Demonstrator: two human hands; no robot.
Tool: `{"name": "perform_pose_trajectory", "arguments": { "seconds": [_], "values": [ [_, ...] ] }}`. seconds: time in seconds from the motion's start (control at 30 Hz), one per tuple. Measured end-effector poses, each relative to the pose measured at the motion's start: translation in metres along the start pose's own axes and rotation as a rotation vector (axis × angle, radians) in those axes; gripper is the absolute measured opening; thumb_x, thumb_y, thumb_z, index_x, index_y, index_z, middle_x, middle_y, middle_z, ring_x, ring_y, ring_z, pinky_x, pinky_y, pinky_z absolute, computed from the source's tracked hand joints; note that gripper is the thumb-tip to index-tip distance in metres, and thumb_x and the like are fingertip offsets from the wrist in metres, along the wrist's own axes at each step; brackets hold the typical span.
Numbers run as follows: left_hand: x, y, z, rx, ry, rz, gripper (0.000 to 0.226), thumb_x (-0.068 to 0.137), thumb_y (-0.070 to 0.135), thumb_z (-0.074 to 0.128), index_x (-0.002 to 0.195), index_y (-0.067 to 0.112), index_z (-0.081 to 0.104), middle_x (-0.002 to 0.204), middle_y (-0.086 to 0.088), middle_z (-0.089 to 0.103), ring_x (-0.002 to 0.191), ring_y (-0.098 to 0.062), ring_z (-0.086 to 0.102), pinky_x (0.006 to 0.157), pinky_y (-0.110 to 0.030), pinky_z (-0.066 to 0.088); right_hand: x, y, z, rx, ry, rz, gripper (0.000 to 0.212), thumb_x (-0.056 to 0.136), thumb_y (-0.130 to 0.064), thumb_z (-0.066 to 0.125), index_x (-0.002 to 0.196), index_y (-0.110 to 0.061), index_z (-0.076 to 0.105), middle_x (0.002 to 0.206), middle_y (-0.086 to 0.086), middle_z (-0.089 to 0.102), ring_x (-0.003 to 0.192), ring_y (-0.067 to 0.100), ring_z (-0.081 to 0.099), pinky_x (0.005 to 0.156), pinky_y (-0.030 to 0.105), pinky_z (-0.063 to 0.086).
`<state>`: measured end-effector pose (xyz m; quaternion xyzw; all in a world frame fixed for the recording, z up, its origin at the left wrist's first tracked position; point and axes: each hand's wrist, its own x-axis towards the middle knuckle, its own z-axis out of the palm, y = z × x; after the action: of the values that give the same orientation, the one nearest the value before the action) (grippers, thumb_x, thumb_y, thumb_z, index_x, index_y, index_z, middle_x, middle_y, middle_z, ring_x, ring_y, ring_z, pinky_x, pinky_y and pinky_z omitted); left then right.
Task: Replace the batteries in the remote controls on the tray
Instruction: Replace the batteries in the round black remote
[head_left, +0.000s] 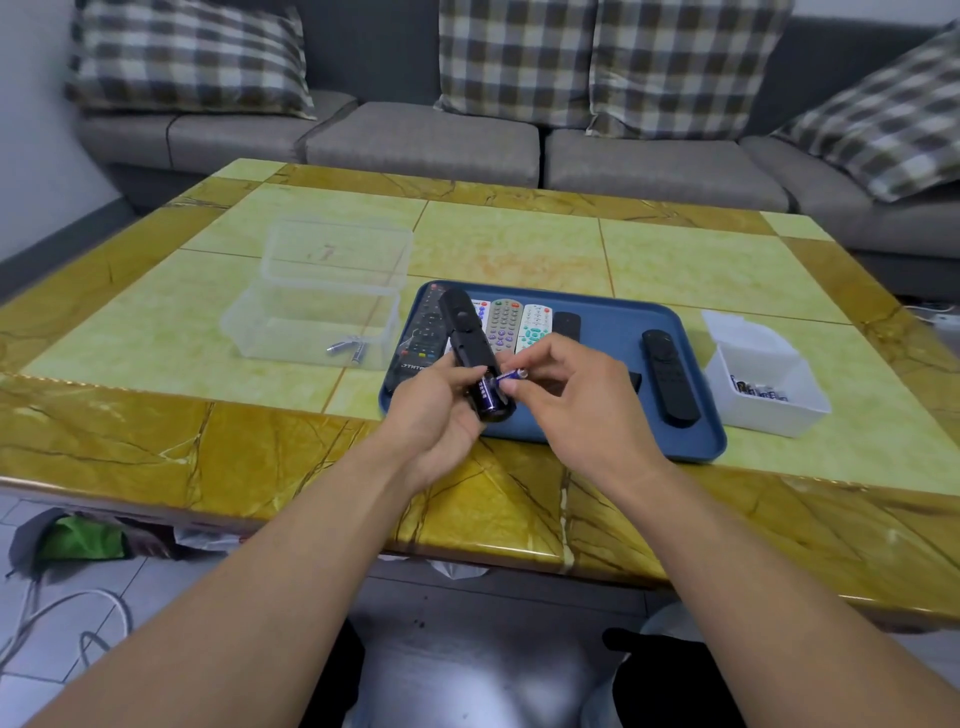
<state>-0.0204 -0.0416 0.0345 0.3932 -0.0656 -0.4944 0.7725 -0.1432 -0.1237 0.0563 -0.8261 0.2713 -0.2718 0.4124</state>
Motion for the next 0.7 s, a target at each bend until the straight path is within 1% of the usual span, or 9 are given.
{"name": "perform_pose_trajectory", "arguments": {
  "seconds": [0.1, 0.17, 0.27, 0.33, 0.4, 0.43, 0.53, 0.6, 0.7],
  "values": [
    [-0.0006, 0.0001, 0.0013, -0.012, 0.025, 0.000, 0.040, 0.102, -0.006, 0.033, 0.138, -0.010, 0.049, 0.122, -0.026, 0.063, 0.099, -0.036, 0.065, 0.059, -0.028, 0.056, -0.0011, -0.0005, 0.0005, -0.152, 0.009, -0.089, 0.015, 0.082, -0.024, 0.081, 0.097, -0.027, 0.080, 0.094, -0.012, 0.076, 0.083, -0.001, 0.067, 0.079, 0.021, 0.054],
    [-0.0015, 0.0006, 0.0012, 0.001, 0.042, 0.000, 0.039, 0.102, -0.006, 0.033, 0.137, -0.010, 0.050, 0.128, -0.029, 0.062, 0.101, -0.038, 0.065, 0.058, -0.027, 0.057, -0.0010, -0.0019, 0.0002, -0.248, 0.005, -0.148, 0.020, 0.083, -0.027, 0.079, 0.104, -0.029, 0.079, 0.095, -0.006, 0.077, 0.079, 0.003, 0.063, 0.076, 0.026, 0.054],
    [-0.0008, 0.0024, -0.0003, 0.014, 0.055, 0.012, 0.038, 0.102, -0.007, 0.034, 0.137, -0.007, 0.051, 0.127, -0.024, 0.065, 0.096, -0.031, 0.067, 0.056, -0.027, 0.056, 0.0025, 0.0018, 0.0015, -0.289, -0.047, -0.263, 0.020, 0.084, -0.021, 0.078, 0.103, -0.026, 0.080, 0.099, -0.006, 0.078, 0.088, 0.009, 0.065, 0.081, 0.033, 0.053],
    [-0.0002, 0.0034, -0.0016, 0.024, 0.054, 0.025, 0.037, 0.103, -0.007, 0.035, 0.137, -0.006, 0.050, 0.120, -0.018, 0.067, 0.088, -0.027, 0.070, 0.055, -0.028, 0.056, 0.0044, 0.0042, 0.0028, -0.256, -0.083, -0.255, 0.019, 0.084, -0.018, 0.079, 0.101, -0.023, 0.080, 0.097, -0.008, 0.076, 0.090, 0.007, 0.065, 0.082, 0.028, 0.052],
    [-0.0002, 0.0038, -0.0035, 0.055, 0.038, 0.031, 0.035, 0.103, -0.006, 0.035, 0.133, -0.005, 0.053, 0.118, -0.016, 0.069, 0.090, -0.028, 0.073, 0.058, -0.030, 0.057, 0.0052, 0.0046, 0.0039, -0.173, -0.089, -0.158, 0.019, 0.081, -0.019, 0.081, 0.099, -0.024, 0.081, 0.090, -0.013, 0.071, 0.081, -0.003, 0.061, 0.073, 0.012, 0.046],
    [-0.0003, 0.0038, -0.0046, 0.078, 0.025, 0.031, 0.033, 0.104, -0.006, 0.035, 0.129, -0.003, 0.056, 0.118, -0.015, 0.070, 0.093, -0.030, 0.073, 0.060, -0.030, 0.058, 0.0053, 0.0045, 0.0039, -0.128, -0.083, -0.082, 0.018, 0.079, -0.021, 0.083, 0.096, -0.026, 0.082, 0.088, -0.014, 0.069, 0.075, -0.006, 0.059, 0.068, 0.010, 0.043],
    [-0.0027, 0.0045, -0.0047, 0.102, -0.029, 0.039, 0.034, 0.104, -0.006, 0.034, 0.129, 0.004, 0.056, 0.119, -0.013, 0.073, 0.103, -0.030, 0.073, 0.072, -0.033, 0.062, 0.0045, 0.0031, 0.0030, 0.013, -0.059, 0.183, 0.023, 0.067, -0.029, 0.092, 0.080, -0.024, 0.074, 0.080, -0.008, 0.074, 0.067, -0.003, 0.064, 0.064, 0.020, 0.052],
    [-0.0035, 0.0052, -0.0051, 0.100, -0.065, 0.041, 0.038, 0.104, -0.007, 0.036, 0.136, 0.005, 0.052, 0.121, -0.014, 0.072, 0.112, -0.028, 0.070, 0.088, -0.039, 0.061, 0.0030, 0.0026, 0.0024, 0.195, -0.086, 0.342, 0.035, 0.067, -0.024, 0.092, 0.082, -0.015, 0.062, 0.079, 0.001, 0.075, 0.068, 0.012, 0.070, 0.063, 0.030, 0.057],
    [-0.0063, 0.0051, -0.0037, 0.126, -0.106, 0.037, 0.039, 0.104, -0.007, 0.037, 0.136, 0.006, 0.052, 0.126, -0.017, 0.070, 0.118, -0.028, 0.068, 0.092, -0.037, 0.060, 0.0026, 0.0010, 0.0007, 0.457, -0.148, 0.501, 0.038, 0.071, -0.008, 0.088, 0.086, -0.012, 0.053, 0.086, 0.013, 0.072, 0.067, 0.022, 0.070, 0.057, 0.027, 0.053]
  ]
}}
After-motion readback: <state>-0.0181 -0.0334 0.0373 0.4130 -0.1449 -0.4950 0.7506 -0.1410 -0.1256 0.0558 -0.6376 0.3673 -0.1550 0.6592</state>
